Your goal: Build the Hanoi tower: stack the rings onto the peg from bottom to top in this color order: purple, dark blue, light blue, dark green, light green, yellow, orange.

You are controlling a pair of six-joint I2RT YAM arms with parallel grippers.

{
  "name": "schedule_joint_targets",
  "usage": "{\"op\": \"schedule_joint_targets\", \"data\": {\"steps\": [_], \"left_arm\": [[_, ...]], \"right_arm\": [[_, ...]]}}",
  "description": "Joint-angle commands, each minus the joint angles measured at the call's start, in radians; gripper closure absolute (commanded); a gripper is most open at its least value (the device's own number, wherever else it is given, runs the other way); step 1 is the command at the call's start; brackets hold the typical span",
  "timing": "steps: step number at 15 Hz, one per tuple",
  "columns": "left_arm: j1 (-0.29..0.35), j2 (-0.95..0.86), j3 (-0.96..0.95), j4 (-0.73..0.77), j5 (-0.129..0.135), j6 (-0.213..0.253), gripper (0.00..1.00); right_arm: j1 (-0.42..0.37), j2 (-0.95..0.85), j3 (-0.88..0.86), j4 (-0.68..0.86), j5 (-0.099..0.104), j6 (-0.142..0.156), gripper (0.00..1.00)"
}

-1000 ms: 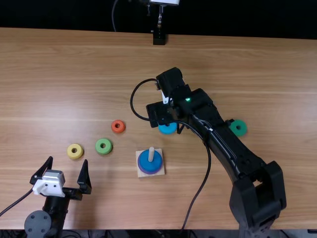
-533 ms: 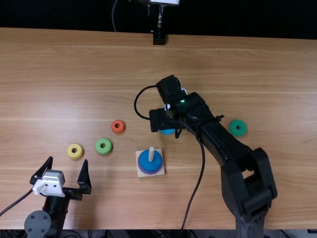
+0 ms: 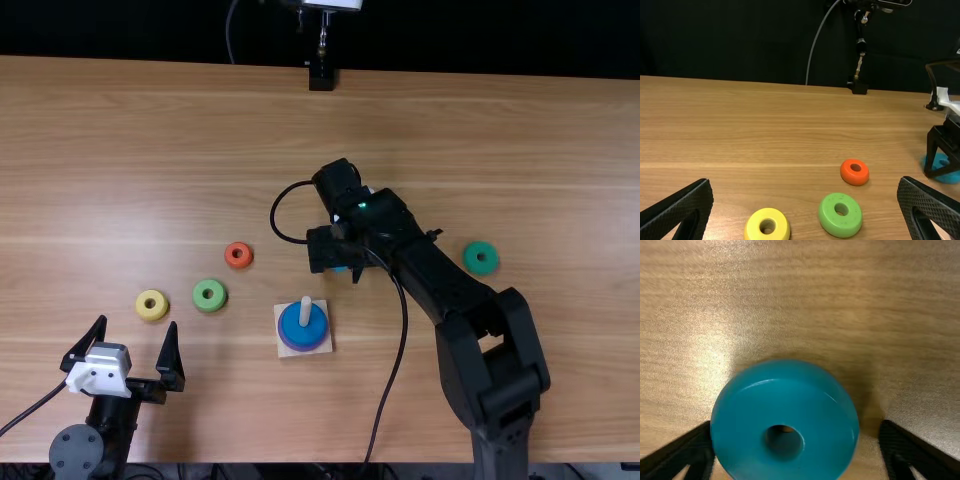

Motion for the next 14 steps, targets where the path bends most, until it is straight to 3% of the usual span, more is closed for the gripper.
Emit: {"op": "schedule_joint_targets", "data": {"steps": [1, 7, 10, 12, 14], "left_arm": [[0.009, -0.012, -0.017, -0.037, 0.01, 0.009, 0.0], [0.009, -0.012, -0.017, -0.037, 0.01, 0.009, 0.0], [0.009, -0.012, -0.017, -0.037, 0.01, 0.009, 0.0], [0.009, -0.012, -0.017, -0.037, 0.01, 0.009, 0.0], [0.009, -0.012, -0.017, -0.037, 0.01, 0.009, 0.0]], "right_arm": [[0.007, 0.021, -0.028, -0.002, -0.002, -0.002, 1.0], [0.005, -0.001, -0.01, 0.011, 0.001, -0.004, 1.0], [0.021, -0.194, 0.036, -0.002, -0.004, -0.011, 1.0], [0.062, -0.28, 0.073, -0.026, -0.006, -0.037, 1.0], [0.088, -0.317, 0.135, -0.169, -0.008, -0.07, 1.0]]}}
